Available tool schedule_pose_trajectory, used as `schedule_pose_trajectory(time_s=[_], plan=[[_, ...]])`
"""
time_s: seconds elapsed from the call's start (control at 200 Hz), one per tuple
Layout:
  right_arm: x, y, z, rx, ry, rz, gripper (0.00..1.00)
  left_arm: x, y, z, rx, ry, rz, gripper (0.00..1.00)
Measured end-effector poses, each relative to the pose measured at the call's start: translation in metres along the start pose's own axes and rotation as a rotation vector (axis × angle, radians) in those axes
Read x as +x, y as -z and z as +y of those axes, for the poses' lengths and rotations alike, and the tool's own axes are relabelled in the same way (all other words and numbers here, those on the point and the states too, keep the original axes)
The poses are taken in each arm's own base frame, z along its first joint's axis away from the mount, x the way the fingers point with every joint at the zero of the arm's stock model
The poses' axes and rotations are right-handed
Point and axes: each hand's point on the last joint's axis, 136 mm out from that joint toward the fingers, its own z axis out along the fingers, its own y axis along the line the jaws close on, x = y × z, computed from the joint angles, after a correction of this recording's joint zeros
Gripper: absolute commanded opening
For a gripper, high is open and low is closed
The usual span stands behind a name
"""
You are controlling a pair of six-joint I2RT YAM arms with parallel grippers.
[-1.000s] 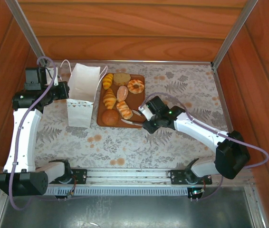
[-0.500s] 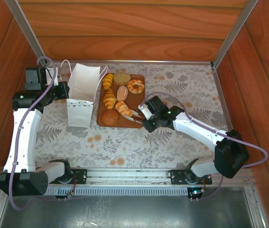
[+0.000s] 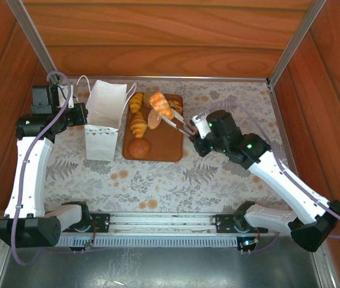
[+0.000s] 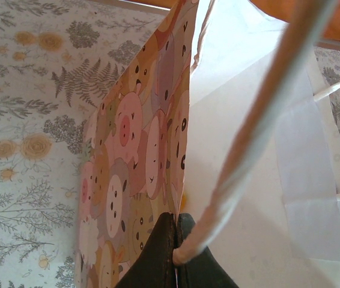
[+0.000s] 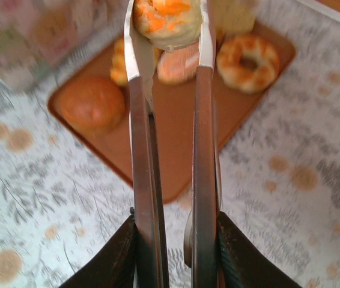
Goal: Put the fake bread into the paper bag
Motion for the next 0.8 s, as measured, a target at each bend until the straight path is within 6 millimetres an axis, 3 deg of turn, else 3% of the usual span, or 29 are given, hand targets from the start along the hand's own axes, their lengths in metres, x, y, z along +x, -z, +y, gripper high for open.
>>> schedule_pose_trajectory(time_s=[0.195, 0.35, 0.57, 0.8], plan=[[-0.061, 0.047, 0.005, -0.042, -0.040, -0.179, 0.19, 0.001, -0.006, -0.004, 0.012, 0.003, 0.017, 0.00], [-0.097, 0.062, 0.023, -0.133, -0.062, -0.270, 0.19, -0.003, -0.008, -0.010, 0.023, -0.004, 0.017, 0.00], [-0.128, 0.048, 0.060, -0.259, -0.094, -0.294, 0.19, -0.006, -0.008, -0.016, 0.033, -0.006, 0.009, 0.00], [-0.131, 0.013, 0.094, -0.325, -0.112, -0.219, 0.20, -0.008, -0.011, -0.019, 0.039, -0.004, 0.010, 0.00]])
